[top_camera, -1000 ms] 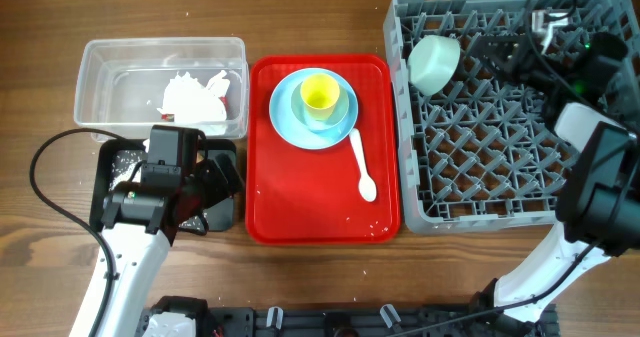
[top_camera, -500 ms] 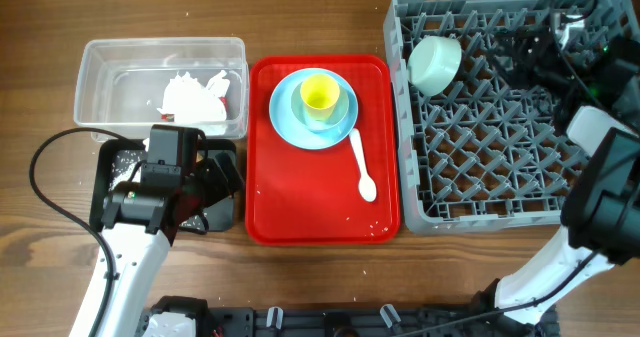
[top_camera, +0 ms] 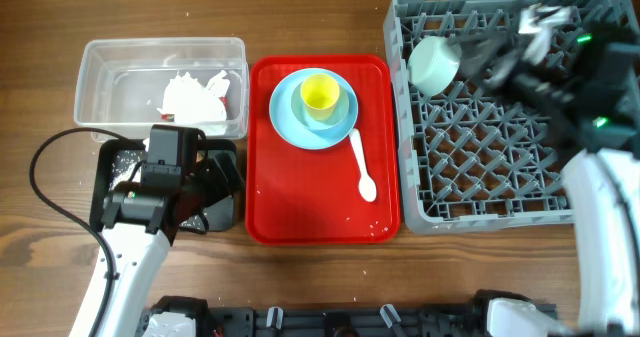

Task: Sort waste into correct bins and load items into the dishwasher rack
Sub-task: 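Move the right gripper back over the yellow cup on the blue plate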

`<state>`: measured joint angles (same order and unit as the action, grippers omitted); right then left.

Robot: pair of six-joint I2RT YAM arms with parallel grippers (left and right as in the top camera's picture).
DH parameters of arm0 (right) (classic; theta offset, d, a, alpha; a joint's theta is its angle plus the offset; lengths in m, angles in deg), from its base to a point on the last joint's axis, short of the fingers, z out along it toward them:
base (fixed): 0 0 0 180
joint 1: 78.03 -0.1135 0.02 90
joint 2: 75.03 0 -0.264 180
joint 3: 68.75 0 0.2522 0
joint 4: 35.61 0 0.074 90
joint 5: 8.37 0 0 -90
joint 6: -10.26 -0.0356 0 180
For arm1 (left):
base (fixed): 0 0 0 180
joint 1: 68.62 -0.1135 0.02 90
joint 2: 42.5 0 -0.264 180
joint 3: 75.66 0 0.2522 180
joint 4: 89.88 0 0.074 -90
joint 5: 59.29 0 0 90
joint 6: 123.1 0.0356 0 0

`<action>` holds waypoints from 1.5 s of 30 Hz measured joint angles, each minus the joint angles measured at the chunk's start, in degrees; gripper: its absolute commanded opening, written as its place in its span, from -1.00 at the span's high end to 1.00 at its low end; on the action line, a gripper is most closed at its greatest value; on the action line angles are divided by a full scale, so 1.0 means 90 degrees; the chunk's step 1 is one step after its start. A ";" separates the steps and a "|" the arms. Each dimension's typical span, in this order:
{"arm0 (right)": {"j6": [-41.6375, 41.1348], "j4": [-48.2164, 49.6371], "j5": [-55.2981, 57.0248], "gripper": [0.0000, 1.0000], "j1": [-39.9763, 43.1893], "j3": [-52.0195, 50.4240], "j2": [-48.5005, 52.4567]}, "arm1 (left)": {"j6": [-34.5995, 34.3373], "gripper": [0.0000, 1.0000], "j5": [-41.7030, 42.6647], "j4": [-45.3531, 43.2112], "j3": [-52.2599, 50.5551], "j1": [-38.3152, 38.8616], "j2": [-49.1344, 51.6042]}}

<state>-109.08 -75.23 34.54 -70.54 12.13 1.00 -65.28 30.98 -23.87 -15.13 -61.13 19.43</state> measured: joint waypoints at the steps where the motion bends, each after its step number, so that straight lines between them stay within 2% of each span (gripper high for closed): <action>1: 0.0158 -0.0138 0.0274 -1.00 -0.0228 0.0000 -0.0119 | 0.0000 -1.00 0.0000 -0.0007 0.0000 0.0000 0.0000; 3: 0.0908 -0.0568 0.1889 -0.99 -0.1496 0.0002 -0.0461 | 0.0000 -1.00 0.0000 -0.0019 0.0000 0.0000 0.0000; 7: 0.1450 -0.0593 0.3747 -0.99 -0.3696 0.0002 -0.0287 | 0.0000 -1.00 0.0000 -0.0022 0.0000 0.0000 0.0000; 11: 0.1605 -0.0257 0.4736 -0.99 -0.4432 0.0002 0.0333 | -0.0002 -1.00 0.0000 -0.0022 0.0000 0.0000 0.0000; 17: 0.1634 0.0151 0.4617 -1.00 -0.4609 0.0000 0.1666 | 0.0000 -1.00 0.0000 -0.0024 0.0000 0.0000 0.0000; 22: 0.1637 0.0478 0.4563 -0.99 -0.4614 0.0000 0.2329 | 0.0000 -1.00 0.0000 -0.0024 0.0000 0.0000 0.0000; 32: 0.1668 0.0879 0.4172 -1.00 -0.4787 0.0000 0.2365 | 0.0000 -1.00 0.0000 -0.0024 0.0000 0.0000 0.0000; 37: 0.1785 0.1331 0.3504 -0.99 -0.5068 0.0000 0.2365 | -0.0002 -1.00 0.0000 -0.0022 0.0000 0.0000 0.0000; 38: 0.1785 0.1358 0.3419 -0.94 -0.5066 0.0000 0.2365 | 0.0000 -1.00 0.0000 -0.0024 0.0000 0.0000 0.0000; 39: 0.1787 0.1409 0.3334 -0.72 -0.5066 0.0000 0.2365 | -0.0002 -1.00 0.0000 -0.0024 0.0000 0.0000 0.0000; 40: 0.1802 0.1445 0.3254 -0.38 -0.5066 0.0000 0.2365 | 0.0000 -1.00 0.0000 -0.0024 0.0000 0.0000 0.0000; 41: 0.1809 0.1477 0.3232 -0.14 -0.5066 0.0000 0.2365 | 0.0000 -1.00 0.0000 -0.0024 0.0000 0.0000 0.0000; 42: 0.1855 0.1494 0.3232 0.19 -0.5066 0.0000 0.2365 | 0.0000 -1.00 0.0000 -0.0024 0.0000 0.0000 0.0000; 43: 0.1848 0.1506 0.3237 0.60 -0.5066 0.0000 0.2365 | 0.0000 -1.00 0.0000 -0.0022 0.0000 0.0000 0.0000; 44: 0.1860 0.1506 0.3305 0.79 -0.5066 0.0000 0.2365 | -0.0002 -1.00 0.0000 -0.0024 0.0000 0.0000 0.0000; 45: 0.1860 0.1506 0.3424 0.84 -0.5066 0.0000 0.2365 | -0.0002 -1.00 0.0000 -0.0022 0.0000 0.0000 0.0000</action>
<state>-92.34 -61.68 65.35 -116.14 12.13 22.29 -65.30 30.98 -24.07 -15.13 -61.13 19.43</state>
